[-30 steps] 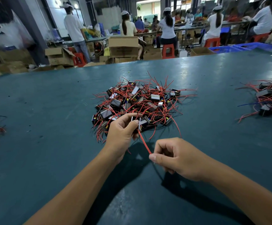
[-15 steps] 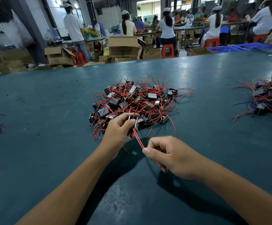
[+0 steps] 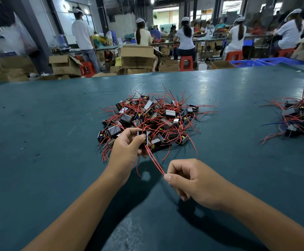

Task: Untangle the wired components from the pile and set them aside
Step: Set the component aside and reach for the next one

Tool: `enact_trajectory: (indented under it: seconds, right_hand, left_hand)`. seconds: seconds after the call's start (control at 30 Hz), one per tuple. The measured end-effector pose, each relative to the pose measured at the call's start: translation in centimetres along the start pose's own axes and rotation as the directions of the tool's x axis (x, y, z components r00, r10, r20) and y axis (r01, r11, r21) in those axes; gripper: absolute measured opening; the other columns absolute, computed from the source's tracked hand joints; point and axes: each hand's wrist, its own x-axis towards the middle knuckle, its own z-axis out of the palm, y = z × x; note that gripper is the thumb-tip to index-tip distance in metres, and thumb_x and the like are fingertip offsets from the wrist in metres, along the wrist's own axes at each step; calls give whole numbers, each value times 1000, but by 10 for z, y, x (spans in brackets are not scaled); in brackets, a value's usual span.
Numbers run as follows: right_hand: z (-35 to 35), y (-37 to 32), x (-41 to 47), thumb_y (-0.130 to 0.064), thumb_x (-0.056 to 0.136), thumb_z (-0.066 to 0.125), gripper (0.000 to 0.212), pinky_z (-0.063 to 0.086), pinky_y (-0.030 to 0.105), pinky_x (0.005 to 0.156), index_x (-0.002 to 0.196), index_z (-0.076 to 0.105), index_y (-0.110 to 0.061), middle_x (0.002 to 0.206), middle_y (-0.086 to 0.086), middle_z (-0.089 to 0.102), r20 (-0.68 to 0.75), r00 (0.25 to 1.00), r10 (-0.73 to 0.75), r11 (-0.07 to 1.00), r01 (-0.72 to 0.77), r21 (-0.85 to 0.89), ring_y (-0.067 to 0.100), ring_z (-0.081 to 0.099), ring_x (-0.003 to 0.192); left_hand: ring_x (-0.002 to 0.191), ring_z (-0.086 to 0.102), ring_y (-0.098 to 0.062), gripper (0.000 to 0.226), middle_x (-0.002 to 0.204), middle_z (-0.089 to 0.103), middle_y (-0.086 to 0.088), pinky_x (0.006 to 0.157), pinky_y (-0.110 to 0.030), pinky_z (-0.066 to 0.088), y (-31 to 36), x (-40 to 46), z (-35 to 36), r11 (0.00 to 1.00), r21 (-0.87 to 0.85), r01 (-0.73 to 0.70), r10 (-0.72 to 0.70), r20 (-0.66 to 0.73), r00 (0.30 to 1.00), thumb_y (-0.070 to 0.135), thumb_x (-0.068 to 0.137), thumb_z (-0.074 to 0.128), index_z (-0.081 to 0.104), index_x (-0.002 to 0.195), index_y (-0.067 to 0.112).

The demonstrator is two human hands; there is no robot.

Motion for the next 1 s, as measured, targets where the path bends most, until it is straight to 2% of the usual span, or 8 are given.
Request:
enact_trajectory:
  seconds: [0.13, 0.27, 0.37, 0.6, 0.73, 0.83, 0.9, 1.0]
  right_hand:
    - [-5, -1, 1, -30, 93, 59, 22, 45, 24, 56, 72, 56, -25, 59, -3, 60, -1, 1000, 10, 999, -10, 42, 14, 58, 54]
    - [-12, -1, 2, -15, 98, 57, 28, 43, 24, 54, 71, 57, -21, 58, -2, 60, -55, 998, 20, 993, -14, 115, 13, 56, 53]
    - [-15, -2, 3, -19, 97, 56, 30, 43, 28, 55, 68, 59, -25, 59, 0, 61, -100, 995, 3, 984, 15, 180, 15, 57, 53]
    - [-20, 5, 9, -16, 97, 58, 30, 43, 29, 49, 67, 60, -15, 55, 4, 56, -340, 940, 19, 947, 92, 306, 18, 52, 49]
    - [-25, 6, 11, -16, 98, 56, 35, 40, 24, 46, 63, 60, -18, 54, 5, 52, -395, 916, 69, 887, 125, 444, 17, 48, 47]
    - [-30, 6, 12, -31, 92, 63, 32, 39, 23, 44, 64, 59, -17, 53, 4, 50, -422, 902, 90, 848, 153, 507, 18, 46, 47]
    - [-31, 8, 14, -33, 92, 62, 33, 38, 23, 43, 63, 59, -17, 52, 5, 49, -457, 882, 115, 848, 152, 507, 18, 45, 46]
    - [-31, 14, 16, -28, 98, 56, 38, 38, 24, 43, 62, 58, -16, 52, 5, 50, -481, 866, 138, 877, 119, 466, 17, 45, 45]
  left_hand:
    - [59, 60, -17, 5, 79, 64, -12, 51, -22, 49, -1, 1, 0, 1000, 15, -17, 17, -19, 1000, 8, 98, 58, 62, 99, 12]
    - [55, 54, -15, 5, 76, 62, -12, 52, -23, 48, -1, 1, -3, 997, 68, -28, 29, -12, 1000, 10, 97, 59, 63, 98, 6]
    - [50, 52, -16, 7, 72, 60, -12, 48, -25, 44, 1, 1, -3, 993, 115, -31, 31, -2, 1000, 9, 97, 59, 63, 97, 4]
    - [50, 54, -17, 6, 64, 64, -3, 45, -23, 43, 6, -3, 1, 994, 105, -17, 9, 73, 997, 5, 97, 58, 62, 99, 1]
    - [67, 58, -27, 13, 71, 67, -2, 50, -24, 47, 9, -8, 4, 995, 81, 64, -81, 226, 971, 8, 98, 57, 65, 109, 3]
    - [66, 61, -12, 23, 73, 68, 2, 56, -20, 46, 9, -13, 6, 981, 174, 81, -141, 372, 918, 17, 101, 53, 69, 115, 9]
    - [65, 62, -1, 24, 79, 71, 8, 59, -14, 47, 10, -16, 6, 969, 239, 62, -167, 450, 877, 17, 101, 53, 72, 116, 15]
    - [73, 62, -6, 22, 94, 74, 6, 69, -17, 49, 12, -16, 1, 917, 398, -32, -210, 548, 809, 18, 98, 62, 74, 117, 22]
